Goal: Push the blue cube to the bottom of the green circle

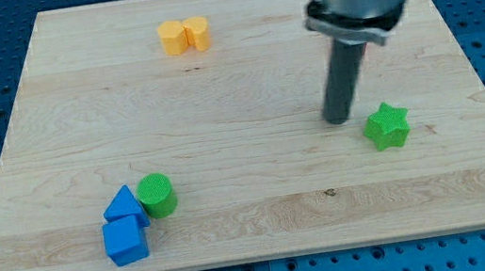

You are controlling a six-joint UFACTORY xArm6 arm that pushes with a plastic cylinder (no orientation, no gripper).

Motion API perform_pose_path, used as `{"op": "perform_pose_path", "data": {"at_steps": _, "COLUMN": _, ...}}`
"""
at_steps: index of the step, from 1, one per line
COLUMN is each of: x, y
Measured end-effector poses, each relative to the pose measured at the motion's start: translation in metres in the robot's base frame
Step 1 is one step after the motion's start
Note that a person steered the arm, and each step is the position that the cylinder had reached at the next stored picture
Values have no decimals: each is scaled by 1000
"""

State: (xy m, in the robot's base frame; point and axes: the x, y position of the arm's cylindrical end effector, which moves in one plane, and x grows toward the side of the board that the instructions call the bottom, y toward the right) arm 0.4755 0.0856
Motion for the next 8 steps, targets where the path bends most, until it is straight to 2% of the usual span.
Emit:
{"op": "perform_pose_path", "data": {"at_steps": 1, "x": 0, "y": -92}}
{"op": "perform_pose_path", "data": {"at_steps": 2, "x": 0, "y": -209}}
{"op": "perform_pose_path", "data": {"at_steps": 3, "x": 17, "y": -306}}
{"op": "perform_pose_path", "data": {"at_steps": 4, "x": 81, "y": -343}}
{"op": "perform_pose_path", "data": {"at_steps": 5, "x": 143, "y": -338}}
{"op": "perform_pose_path", "data": {"at_steps": 8, "x": 143, "y": -276}}
